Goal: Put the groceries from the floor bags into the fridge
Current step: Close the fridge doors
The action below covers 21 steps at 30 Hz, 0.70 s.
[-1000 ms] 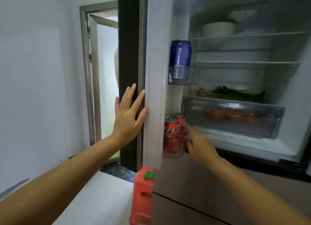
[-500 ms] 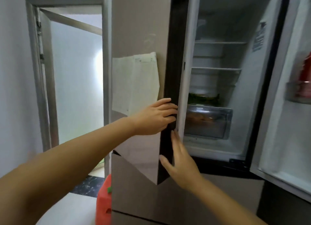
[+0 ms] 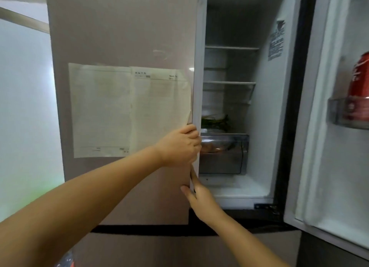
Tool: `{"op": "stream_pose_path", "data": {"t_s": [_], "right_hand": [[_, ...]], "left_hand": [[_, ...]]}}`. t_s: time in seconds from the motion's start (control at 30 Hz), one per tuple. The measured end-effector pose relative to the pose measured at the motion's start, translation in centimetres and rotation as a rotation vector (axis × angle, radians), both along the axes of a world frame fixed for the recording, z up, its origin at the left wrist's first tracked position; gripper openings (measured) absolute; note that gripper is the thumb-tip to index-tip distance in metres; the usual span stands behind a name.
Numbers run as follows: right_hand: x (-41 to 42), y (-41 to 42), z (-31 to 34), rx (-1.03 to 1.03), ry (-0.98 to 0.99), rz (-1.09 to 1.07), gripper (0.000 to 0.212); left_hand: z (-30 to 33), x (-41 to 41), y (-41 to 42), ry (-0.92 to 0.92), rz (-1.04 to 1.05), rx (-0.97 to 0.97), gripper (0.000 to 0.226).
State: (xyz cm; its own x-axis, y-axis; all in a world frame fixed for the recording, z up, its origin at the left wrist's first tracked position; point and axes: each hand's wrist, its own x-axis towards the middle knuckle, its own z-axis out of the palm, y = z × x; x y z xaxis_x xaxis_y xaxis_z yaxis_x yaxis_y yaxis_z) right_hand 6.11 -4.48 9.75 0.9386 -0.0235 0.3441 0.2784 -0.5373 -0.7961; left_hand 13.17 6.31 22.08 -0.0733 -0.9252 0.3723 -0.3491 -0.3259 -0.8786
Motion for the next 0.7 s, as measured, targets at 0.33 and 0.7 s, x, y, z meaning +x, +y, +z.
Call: {"op": "stream_pose_path", "data": {"t_s": [0.33, 0.7], "right_hand": [[-4.5, -3.2, 1.4, -0.263, -0.153, -0.207, 0.053], [-27.4, -18.8, 4.9, -0.345, -0.558, -0.789, 0.031]], "left_hand": [[-0.8, -1.1, -1.9, 0.177, -0.116, -0.174, 0.022], [4.7, -23.7, -22.7, 0.475, -0.804, -0.506, 0.045]]}}
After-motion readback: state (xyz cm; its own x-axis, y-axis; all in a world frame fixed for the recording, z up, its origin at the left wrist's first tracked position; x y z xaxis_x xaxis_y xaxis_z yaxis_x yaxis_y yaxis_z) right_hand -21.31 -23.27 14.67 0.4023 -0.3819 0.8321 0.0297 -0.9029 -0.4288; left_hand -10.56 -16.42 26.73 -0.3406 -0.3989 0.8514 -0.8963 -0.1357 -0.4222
